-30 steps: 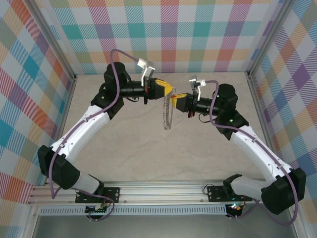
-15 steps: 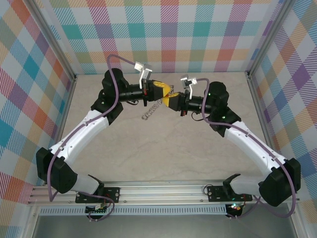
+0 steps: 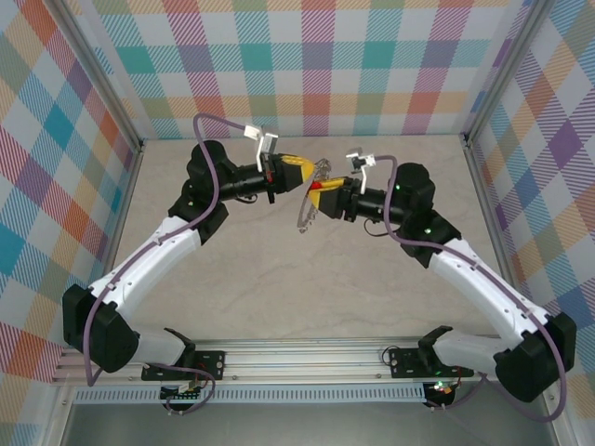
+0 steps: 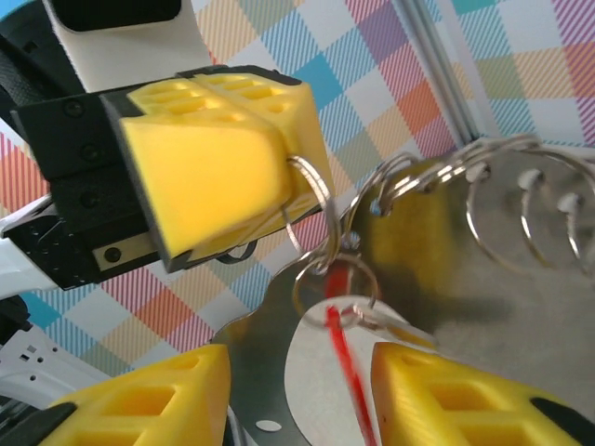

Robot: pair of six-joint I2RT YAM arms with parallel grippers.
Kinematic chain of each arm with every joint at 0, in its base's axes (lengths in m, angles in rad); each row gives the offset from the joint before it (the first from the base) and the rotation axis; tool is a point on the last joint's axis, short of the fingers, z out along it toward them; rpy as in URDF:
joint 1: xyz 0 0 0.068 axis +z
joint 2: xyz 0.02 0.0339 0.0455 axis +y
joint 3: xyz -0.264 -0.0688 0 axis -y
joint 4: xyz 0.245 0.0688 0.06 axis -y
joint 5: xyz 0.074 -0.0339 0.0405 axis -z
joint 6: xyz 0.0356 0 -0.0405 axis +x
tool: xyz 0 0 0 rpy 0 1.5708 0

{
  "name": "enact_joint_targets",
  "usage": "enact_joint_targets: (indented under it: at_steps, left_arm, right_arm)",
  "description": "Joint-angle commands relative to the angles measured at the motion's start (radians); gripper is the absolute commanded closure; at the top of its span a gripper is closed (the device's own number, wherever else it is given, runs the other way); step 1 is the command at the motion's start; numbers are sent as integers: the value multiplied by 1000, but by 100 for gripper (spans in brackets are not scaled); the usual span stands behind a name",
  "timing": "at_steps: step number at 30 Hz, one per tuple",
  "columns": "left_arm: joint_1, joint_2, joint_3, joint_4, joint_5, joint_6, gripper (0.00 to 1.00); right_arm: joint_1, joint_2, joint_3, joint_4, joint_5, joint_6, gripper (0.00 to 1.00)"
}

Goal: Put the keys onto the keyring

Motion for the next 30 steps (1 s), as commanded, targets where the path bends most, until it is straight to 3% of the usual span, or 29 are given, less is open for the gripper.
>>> enact_joint_targets:
  at_steps: [1, 10, 16, 30]
  left_arm:
    - [-8, -48, -18, 89, -24, -21, 100]
    - [-6, -41, -57, 182, -59, -89, 100]
    - [-6, -45, -79, 223, -94, -130, 100]
    - [-5, -32, -67, 219, -82, -137, 100]
  right_arm:
    - [-6, -92, -33, -60, 59, -19, 53]
    - [-43, -230, -51, -102, 187, 10, 51]
    - [-43, -137, -21, 36, 199, 103, 52]
    - [-43, 31, 69, 200, 93, 127, 53]
